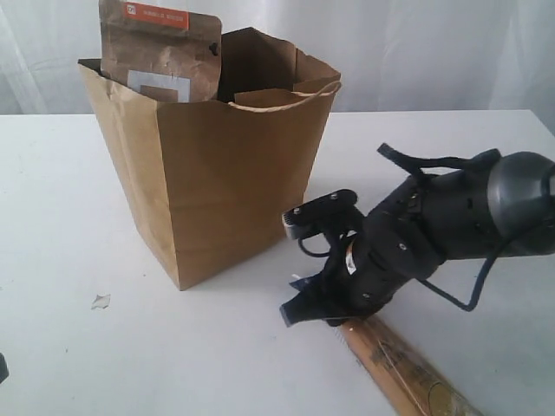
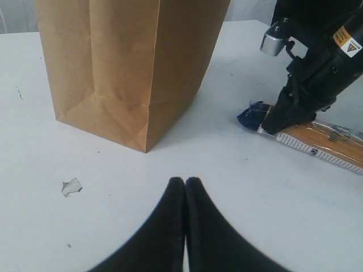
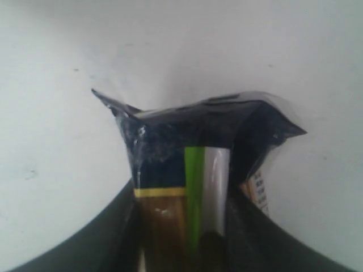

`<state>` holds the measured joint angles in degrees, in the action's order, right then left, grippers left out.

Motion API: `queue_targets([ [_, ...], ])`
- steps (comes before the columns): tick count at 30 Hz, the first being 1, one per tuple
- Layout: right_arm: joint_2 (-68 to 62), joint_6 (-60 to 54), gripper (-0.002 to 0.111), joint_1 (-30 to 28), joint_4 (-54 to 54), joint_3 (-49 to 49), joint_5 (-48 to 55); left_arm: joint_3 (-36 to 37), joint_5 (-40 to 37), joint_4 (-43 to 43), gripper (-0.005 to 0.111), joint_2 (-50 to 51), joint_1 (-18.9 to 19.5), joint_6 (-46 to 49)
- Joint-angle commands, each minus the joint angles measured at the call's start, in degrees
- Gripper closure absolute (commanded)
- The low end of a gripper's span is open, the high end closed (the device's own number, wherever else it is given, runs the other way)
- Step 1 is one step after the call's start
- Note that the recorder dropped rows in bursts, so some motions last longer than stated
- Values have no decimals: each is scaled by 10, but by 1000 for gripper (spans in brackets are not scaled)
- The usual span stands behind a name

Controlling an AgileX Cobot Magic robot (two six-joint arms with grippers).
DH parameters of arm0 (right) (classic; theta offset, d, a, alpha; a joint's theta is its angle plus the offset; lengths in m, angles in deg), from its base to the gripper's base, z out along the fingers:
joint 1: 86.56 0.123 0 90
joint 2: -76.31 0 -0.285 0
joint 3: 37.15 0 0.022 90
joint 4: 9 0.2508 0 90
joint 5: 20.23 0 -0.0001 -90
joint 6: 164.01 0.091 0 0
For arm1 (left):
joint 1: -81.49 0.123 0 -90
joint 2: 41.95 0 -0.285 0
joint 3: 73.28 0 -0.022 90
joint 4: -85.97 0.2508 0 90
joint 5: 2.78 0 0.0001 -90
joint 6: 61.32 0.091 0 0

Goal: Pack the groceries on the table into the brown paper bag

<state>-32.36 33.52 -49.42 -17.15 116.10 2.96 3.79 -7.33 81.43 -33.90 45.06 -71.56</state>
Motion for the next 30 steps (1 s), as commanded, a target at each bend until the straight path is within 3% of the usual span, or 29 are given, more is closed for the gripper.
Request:
queue_targets([
  [1, 11, 44, 108, -55, 7, -24, 24, 1, 2, -3, 107, -3, -3, 0],
  [10, 20, 13, 105, -158, -12, -24, 12, 1, 2, -3, 107, -3, -3, 0],
  [12, 21, -24, 91, -158, -19, -24, 20, 1, 2, -3, 107, -3, -3, 0],
  [16, 21, -72, 49, -158, -19, -26, 41, 1, 2, -3, 107, -3, -3, 0],
  [18, 22, -82, 38, -158, -19, -26, 51, 1, 2, -3, 107, -3, -3, 0],
  [30, 55, -104, 37, -158, -40, -4, 28, 1, 2, -3, 107, -3, -3, 0],
])
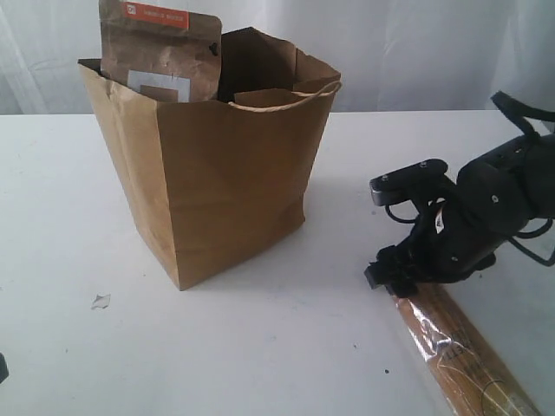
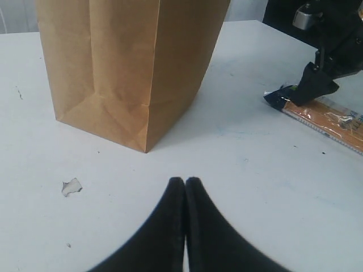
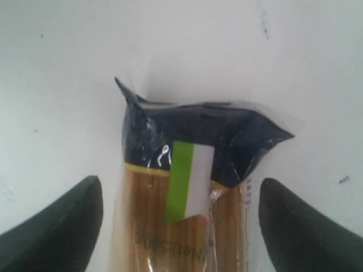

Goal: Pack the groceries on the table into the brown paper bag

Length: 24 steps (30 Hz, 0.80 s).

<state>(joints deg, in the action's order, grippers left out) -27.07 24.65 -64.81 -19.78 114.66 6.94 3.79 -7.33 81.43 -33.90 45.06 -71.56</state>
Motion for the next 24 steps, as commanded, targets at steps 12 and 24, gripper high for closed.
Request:
queue_targets([
  [12, -55, -21, 30, -13, -15, 13, -19, 1, 2, -3, 107, -3, -3, 0],
  [24, -93, -23, 30, -13, -2, 13, -48, 1, 2, -3, 107, -3, -3, 0],
])
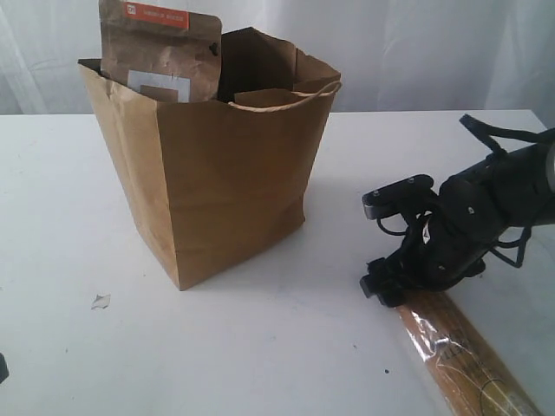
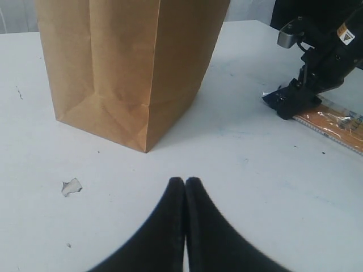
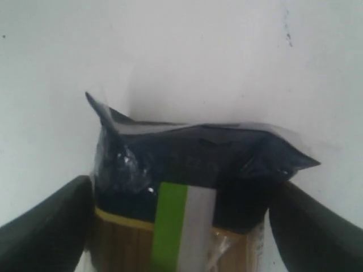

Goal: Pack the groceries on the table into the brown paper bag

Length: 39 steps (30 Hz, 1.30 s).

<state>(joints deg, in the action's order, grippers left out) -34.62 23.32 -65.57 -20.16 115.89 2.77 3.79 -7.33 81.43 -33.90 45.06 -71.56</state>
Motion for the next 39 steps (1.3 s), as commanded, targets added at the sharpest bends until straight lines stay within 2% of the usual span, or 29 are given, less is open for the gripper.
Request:
queue_targets([
  [1, -22, -9, 31, -5, 8, 0, -7, 1, 2, -3, 107, -3, -3, 0],
  [3, -23, -9, 34, -5, 22, 0, -10, 1, 2, -3, 107, -3, -3, 0],
  [5, -23, -9, 44, -5, 31, 0, -10, 1, 2, -3, 107, -3, -3, 0],
  [10, -22, -1, 96, -5, 38, -2, 2, 1, 2, -3, 107, -3, -3, 0],
  [11, -20, 8, 104, -5, 38, -2, 2, 1, 2, -3, 107, -3, -3, 0],
  [12, -19, 10, 108, -5, 38, -2, 1, 1, 2, -3, 107, -3, -3, 0],
  [39, 298, 5, 108, -5, 38, -2, 32, 1, 2, -3, 107, -3, -3, 0],
])
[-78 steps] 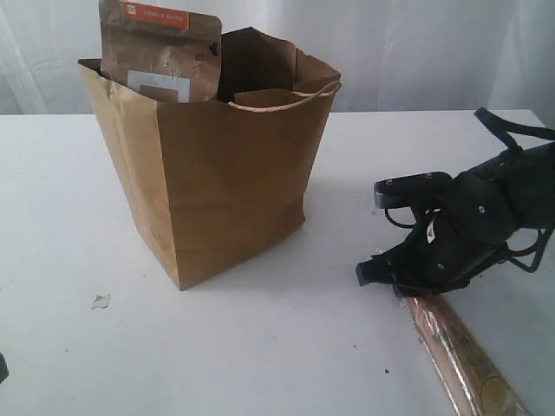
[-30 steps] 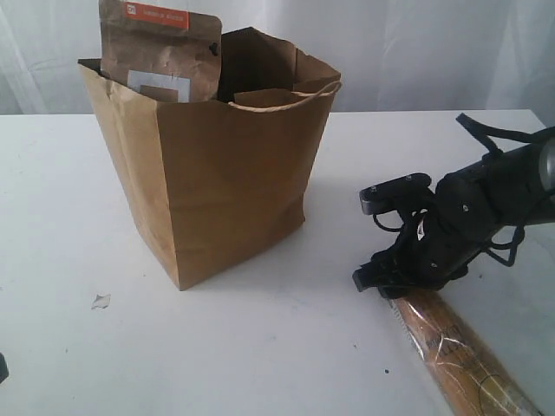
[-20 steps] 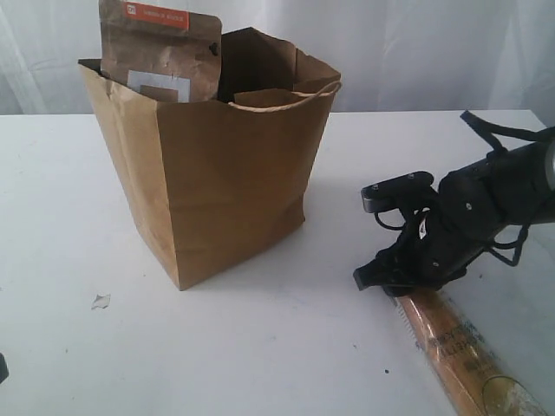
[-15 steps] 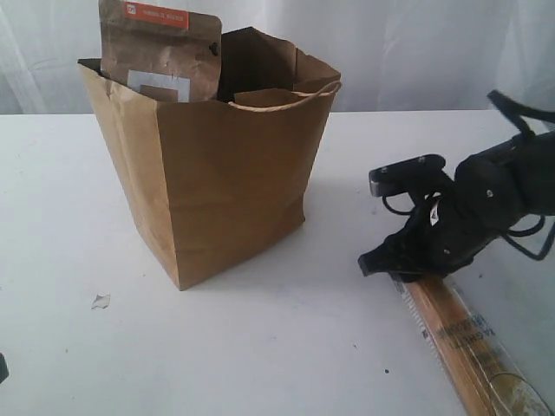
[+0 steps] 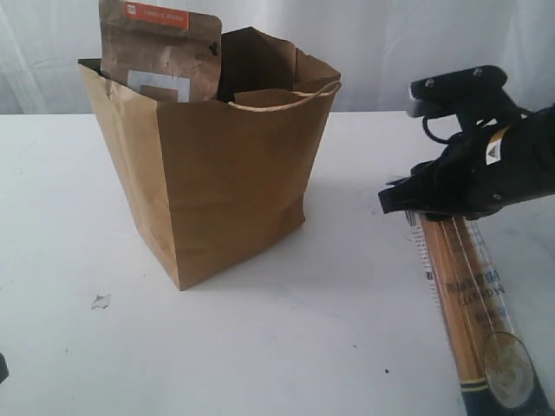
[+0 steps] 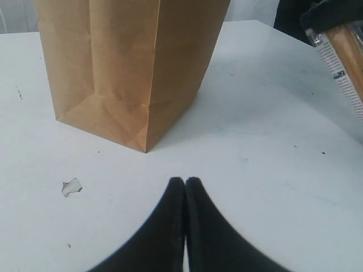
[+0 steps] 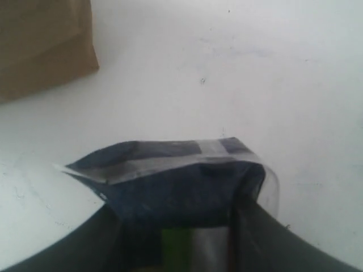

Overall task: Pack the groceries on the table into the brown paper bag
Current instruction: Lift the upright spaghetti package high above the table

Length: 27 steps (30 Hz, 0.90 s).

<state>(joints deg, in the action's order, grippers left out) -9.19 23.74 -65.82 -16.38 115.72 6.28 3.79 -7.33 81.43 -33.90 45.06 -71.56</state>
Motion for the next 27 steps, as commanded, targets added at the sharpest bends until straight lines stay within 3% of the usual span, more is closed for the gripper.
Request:
queue_targets([
  [1, 52, 0, 108, -3, 0, 0, -2, 1, 2, -3, 107, -3, -3, 0],
  [7, 123, -5, 108, -3, -1, 1, 4, 1, 2, -3, 107, -3, -3, 0],
  [13, 176, -82, 108, -3, -1, 17, 6, 1, 2, -3, 107, -3, -3, 0],
  [27, 190, -77, 108, -2, 1, 128, -49, 1, 2, -3, 107, -3, -3, 0],
])
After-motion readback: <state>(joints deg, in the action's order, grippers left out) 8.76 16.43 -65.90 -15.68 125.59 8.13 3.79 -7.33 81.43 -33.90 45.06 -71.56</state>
